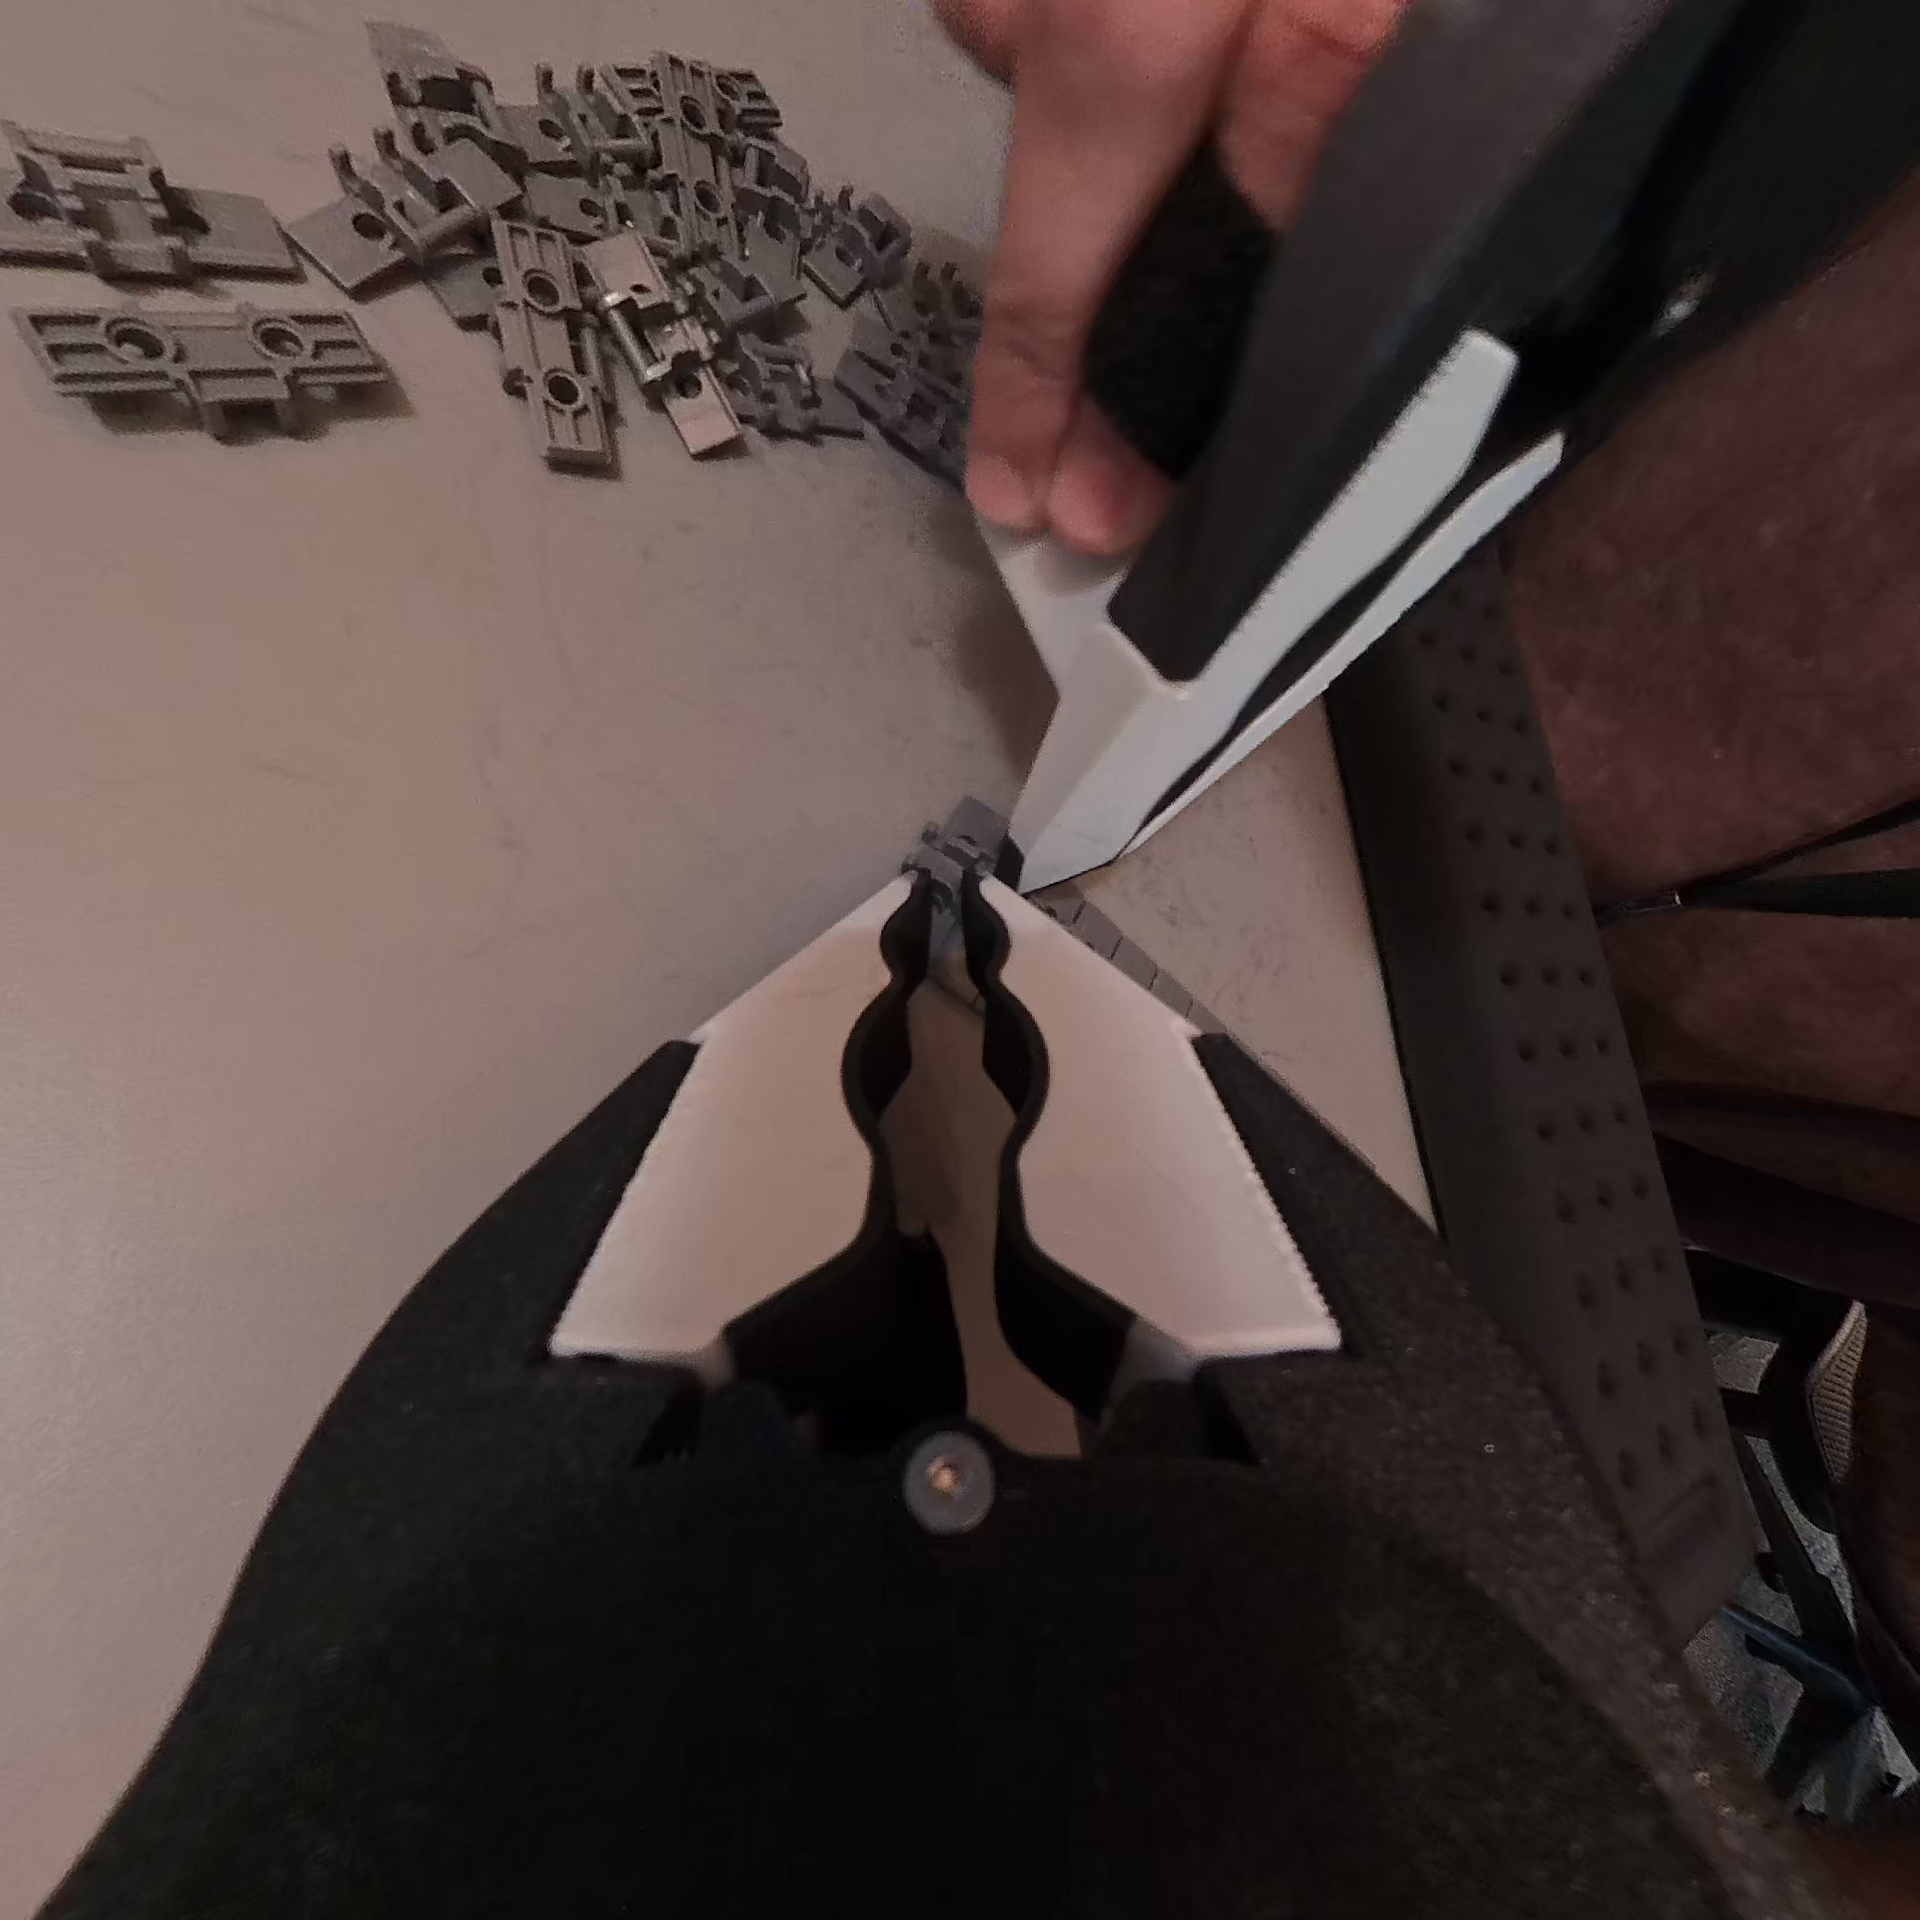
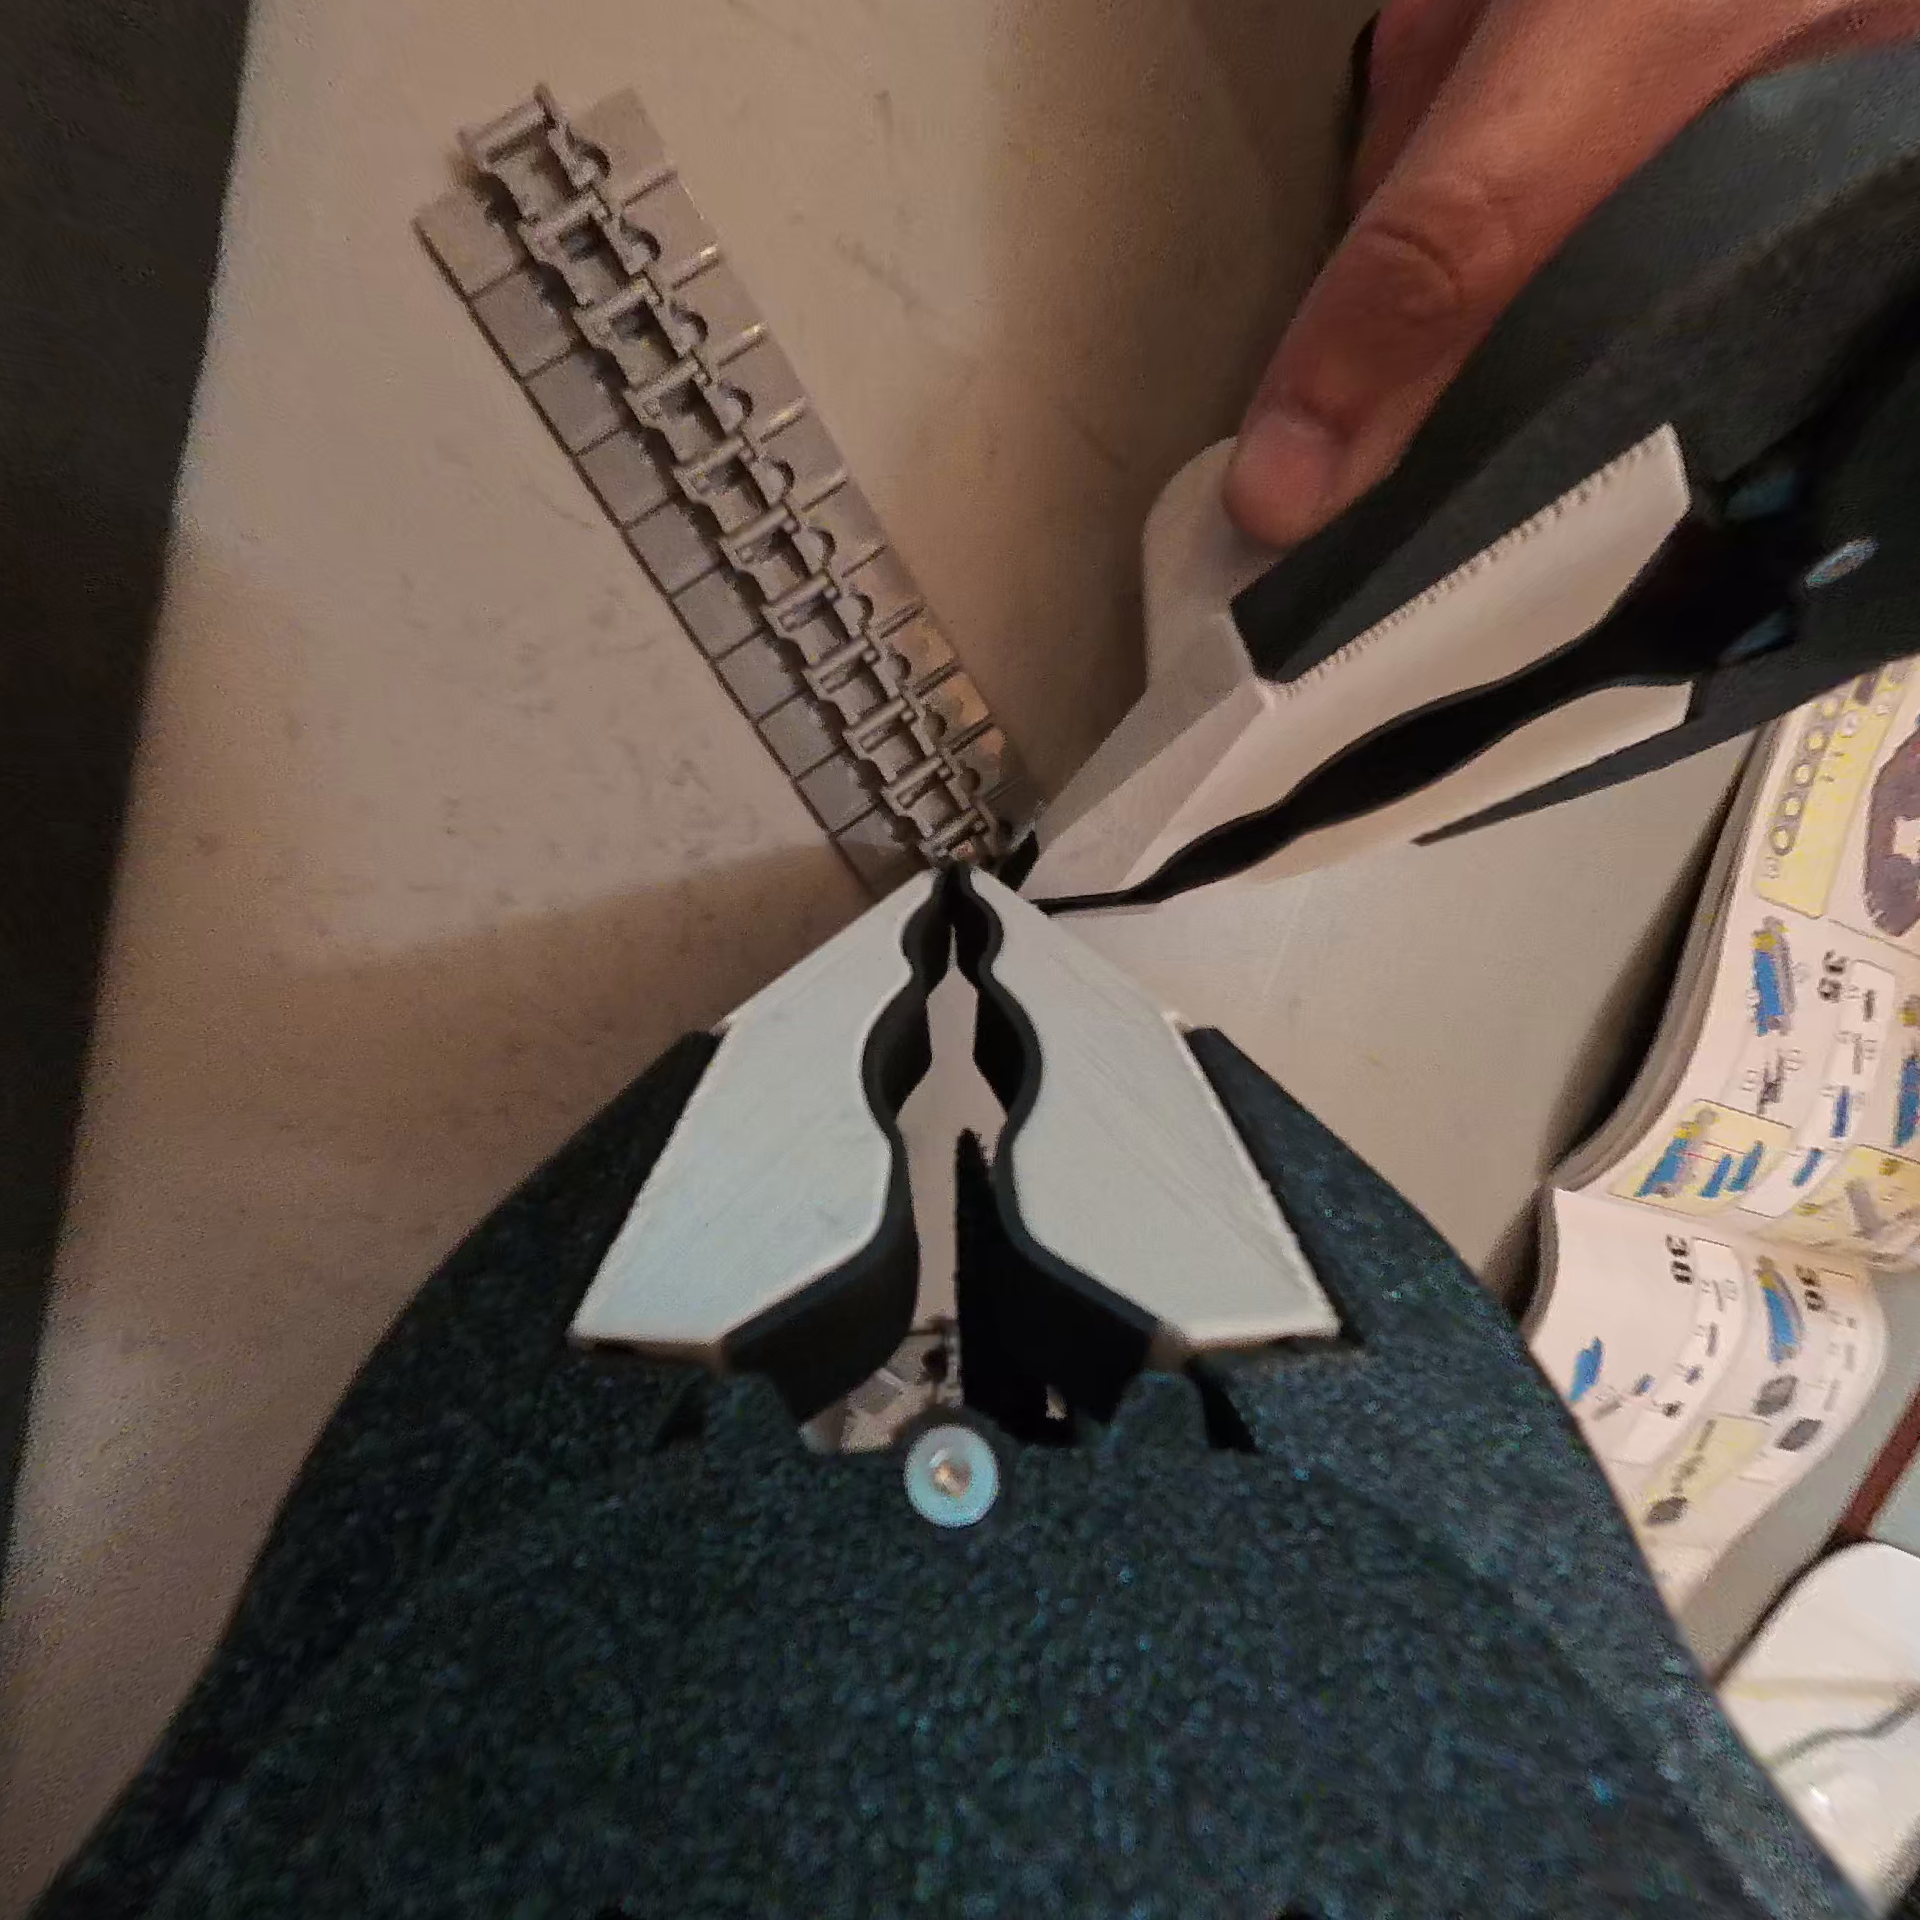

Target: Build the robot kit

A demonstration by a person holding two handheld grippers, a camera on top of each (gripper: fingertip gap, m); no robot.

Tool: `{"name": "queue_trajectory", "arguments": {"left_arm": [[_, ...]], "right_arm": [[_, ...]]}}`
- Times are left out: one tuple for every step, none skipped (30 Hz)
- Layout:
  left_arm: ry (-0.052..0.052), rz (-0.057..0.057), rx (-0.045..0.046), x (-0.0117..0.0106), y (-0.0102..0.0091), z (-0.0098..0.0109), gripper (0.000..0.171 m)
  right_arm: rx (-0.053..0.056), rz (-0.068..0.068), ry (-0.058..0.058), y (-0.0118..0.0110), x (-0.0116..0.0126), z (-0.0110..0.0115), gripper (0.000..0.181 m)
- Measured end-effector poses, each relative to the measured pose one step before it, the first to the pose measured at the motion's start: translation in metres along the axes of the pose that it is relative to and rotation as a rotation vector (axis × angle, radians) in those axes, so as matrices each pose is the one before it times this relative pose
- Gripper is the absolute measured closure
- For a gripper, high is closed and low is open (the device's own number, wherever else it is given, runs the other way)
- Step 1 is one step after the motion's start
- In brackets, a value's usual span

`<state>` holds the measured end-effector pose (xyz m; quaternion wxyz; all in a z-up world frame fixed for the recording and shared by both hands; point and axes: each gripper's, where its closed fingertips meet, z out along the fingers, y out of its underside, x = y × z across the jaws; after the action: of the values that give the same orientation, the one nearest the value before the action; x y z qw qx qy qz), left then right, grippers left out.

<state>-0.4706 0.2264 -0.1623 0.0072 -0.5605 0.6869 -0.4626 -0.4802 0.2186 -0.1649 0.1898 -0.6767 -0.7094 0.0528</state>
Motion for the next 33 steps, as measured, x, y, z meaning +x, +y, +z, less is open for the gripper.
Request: {"name": "queue_trajectory", "arguments": {"left_arm": [[-0.0004, 0.0007, -0.00021, -0.00002, 0.00003, 0.00005, 0.166], [0.0005, -0.0001, 0.0, 0.00004, -0.00008, 0.00005, 0.166], [0.001, -0.0012, 0.00013, 0.00002, 0.00003, 0.00011, 0.166], [0.001, -0.0011, 0.00023, 0.00001, 0.00002, -0.00005, 0.166], [0.0008, -0.0006, 0.00025, 0.00002, 0.00002, 0.00001, 0.166], [0.0011, -0.0007, 0.00007, -0.00005, -0.00003, -0.00001, 0.166], [0.0013, -0.001, 0.00034, 0.00002, -0.00007, 0.00001, 0.166], [0.0008, -0.0007, 0.0003, 0.00004, 0.00002, 0.00001, 0.166], [0.0, 0.0003, -0.00002, 0.00006, 0.00001, 0.00006, 0.166], [-0.0001, 0.0004, -0.00018, -0.00004, 0.00003, -0.00001, 0.166], [0.0005, -0.0004, 0.00002, 0.00011, 0.0, 0.0, 0.166], [0.0011, -0.0011, 0.00015, -0.00007, 0.00002, 0.00005, 0.166], [0.0016, -0.0009, -0.00007, 0.00009, -0.00009, 0.00009, 0.166], [0.0026, 0.0006, -0.00173, 0.00038, 0.00024, 0.00011, 0.166], [-0.0001, 0.001, -0.00001, 0.00014, 0.00002, 0.00019, 0.166], [-0.001, 0.0012, 0.00001, -0.00004, -0.00012, -0.00005, 0.166], [-0.0004, 0.0005, -0.00003, -0.00002, 0.00001, 0.00006, 0.166], [0.0004, -0.0005, 0.00011, 0.00009, -0.00002, 0.00001, 0.166], [0.0005, -0.0009, -0.00003, -0.00003, -0.00001, 0.00004, 0.166], [-0.0011, 0.0008, -0.00014, 0.00004, 0.00004, 0.00001, 0.166], [-0.0024, 0.0021, 0.00018, 0.00001, 0.00002, 0.00005, 0.166], [-0.0024, -0.0009, 0.00017, -0.00003, 0.0, 0.00003, 0.166], [-0.0031, -0.0013, 0.00151, -0.00007, 0.00003, 0.00007, 0.166], [-0.0025, -0.0009, 0.00083, -0.00001, -0.00001, 0.00002, 0.166], [-0.0027, -0.001, -0.00039, 0.00001, 0.00009, 0.00005, 0.167], [-0.0041, -0.002, -0.00197, -0.00004, -0.00004, 0.00004, 0.167], [-0.0041, -0.0025, -0.00315, -0.00001, 0.00011, 0.00013, 0.167], [-0.0024, -0.0032, -0.00243, -0.00009, 0.00004, 0.00016, 0.167], [-0.0013, -0.0016, -0.00119, -0.00004, -0.00028, 0.00042, 0.167], [-0.0018, 0.0035, 0.00149, -0.00033, -0.00065, 0.0009, 0.167], [-0.0015, 0.0038, 0.00049, -0.00043, -0.00075, 0.00134, 0.168], [-0.0008, -0.0004, -0.00181, -0.00014, 0.00016, 0.00027, 0.168], [-0.0038, -0.0004, 0.00321, -0.00004, 0.00004, -0.00008, 0.168]], "right_arm": [[-0.0133, -0.0156, 0.0036, -0.00002, -0.00136, -0.0007, 0.181], [0.0003, 0.0004, -0.0122, -0.0009, -0.00261, -0.00086, 0.181], [0.0239, 0.0096, -0.0023, -0.00365, 0.0, -0.0014, 0.181], [0.0044, 0.0059, 0.0069, -0.00033, 0.00162, -0.00012, 0.181], [-0.0224, -0.0038, 0.0135, 0.00385, 0.00246, 0.00143, 0.181], [-0.0058, 0.0003, 0.0019, 0.00134, 0.00064, 0.00047, 0.181], [0.0012, 0.0061, -0.0066, -0.00053, -0.00046, -0.00068, 0.181], [-0.0048, -0.0069, 0.0114, 0.00075, 0.00163, -0.00069, 0.181], [-0.0027, -0.003, 0.0082, 0.0006, 0.00159, -0.00141, 0.181], [-0.001, 0.0079, -0.0053, 0.00087, 0.00053, -0.00172, 0.181], [-0.0005, 0.0093, -0.0022, 0.00052, 0.00103, -0.00092, 0.181], [-0.0074, -0.0021, 0.0013, 0.00124, 0.00031, 0.00102, 0.181], [-0.0051, -0.0056, -0.012, 0.0006, -0.00267, 0.00248, 0.181], [0.0089, -0.0021, -0.0012, -0.00156, -0.00092, 0.00063, 0.181], [-0.0011, 0.0028, -0.0019, 0.00031, -0.00009, 0.00006, 0.181], [-0.0025, 0.0075, -0.0036, 0.00022, -0.00005, 0.00008, 0.181], [-0.0045, 0.0019, -0.0018, 0.00015, -0.00002, 0.00013, 0.181], [-0.0084, -0.0035, 0.0021, 0.00004, 0.00017, 0.00013, 0.181], [-0.0107, -0.0022, 0.004, 0.00002, 0.00002, 0.0002, 0.181], [-0.0099, 0.0025, 0.0019, 0.00006, 0.00002, 0.00011, 0.181], [-0.0109, 0.0123, -0.0036, 0.00011, -0.00004, 0.00013, 0.181], [-0.0105, 0.0163, -0.0062, 0.00003, -0.00009, 0.00015, 0.181], [-0.0099, 0.0129, -0.0065, 0.00019, 0.00001, 0.00007, 0.181], [-0.0098, 0.0061, -0.0038, 0.0001, 0.00002, 0.00014, 0.181], [-0.0078, 0.006, -0.0019, -0.00003, 0.00001, 0.00007, 0.181], [-0.0074, 0.0049, -0.0005, 0.00013, 0.00007, 0.0001, 0.181], [-0.0066, -0.0001, 0.0002, 0.00005, 0.00002, 0.00016, 0.181], [-0.0074, 0.0058, -0.0007, 0.00002, -0.00003, 0.00011, 0.181], [-0.0096, 0.0073, -0.0034, -0.00006, -0.00006, 0.00021, 0.181], [-0.0147, 0.0002, -0.0005, 0.00022, -0.00009, 0.0005, 0.181], [-0.0197, -0.0118, 0.0041, 0.00065, -0.00007, 0.00105, 0.181], [-0.019, 0.003, -0.0064, 0.00038, -0.00017, -0.00007, 0.181], [-0.015, -0.0025, -0.0067, -0.00032, 0.00021, 0.00009, 0.181]]}}
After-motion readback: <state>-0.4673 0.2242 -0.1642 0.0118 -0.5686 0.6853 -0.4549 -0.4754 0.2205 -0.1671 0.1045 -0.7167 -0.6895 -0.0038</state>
